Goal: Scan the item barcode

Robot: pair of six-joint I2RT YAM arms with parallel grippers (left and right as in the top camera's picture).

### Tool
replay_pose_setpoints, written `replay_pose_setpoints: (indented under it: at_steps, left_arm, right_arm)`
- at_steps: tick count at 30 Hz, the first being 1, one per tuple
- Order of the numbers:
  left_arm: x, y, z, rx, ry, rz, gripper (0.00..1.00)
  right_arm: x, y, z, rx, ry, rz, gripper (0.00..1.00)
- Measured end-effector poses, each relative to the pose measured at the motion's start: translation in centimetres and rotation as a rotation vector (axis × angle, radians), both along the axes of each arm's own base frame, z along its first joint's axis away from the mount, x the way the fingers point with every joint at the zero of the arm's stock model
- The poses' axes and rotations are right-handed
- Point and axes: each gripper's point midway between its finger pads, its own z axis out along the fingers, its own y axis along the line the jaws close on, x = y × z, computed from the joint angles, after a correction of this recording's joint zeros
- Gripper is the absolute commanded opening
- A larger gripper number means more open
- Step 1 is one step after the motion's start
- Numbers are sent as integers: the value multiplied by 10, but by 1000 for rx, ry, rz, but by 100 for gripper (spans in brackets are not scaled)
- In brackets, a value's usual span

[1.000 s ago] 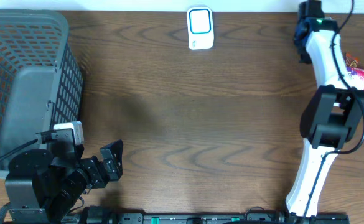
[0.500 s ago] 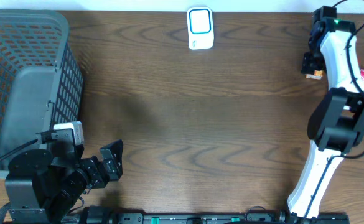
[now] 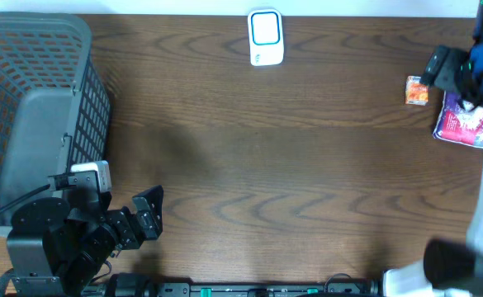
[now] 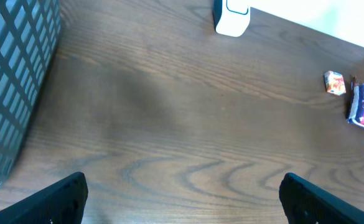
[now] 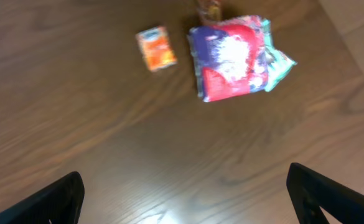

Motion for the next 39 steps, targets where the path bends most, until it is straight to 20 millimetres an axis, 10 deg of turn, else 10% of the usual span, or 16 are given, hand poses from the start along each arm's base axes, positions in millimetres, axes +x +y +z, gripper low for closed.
replay_pose_setpoints:
  at_steps: [4,18,39]
  left_arm:
    - [0,0,0,0,0,0,98]
    - [0,0,0,0,-1,0,98]
    - [0,0,0,0,-1,0,98]
  right_arm:
    - [-34,29,7,32,-58,72,99]
    - [-159,117,-67,399,55,287,99]
    - [-160,127,-77,449,64,321,99]
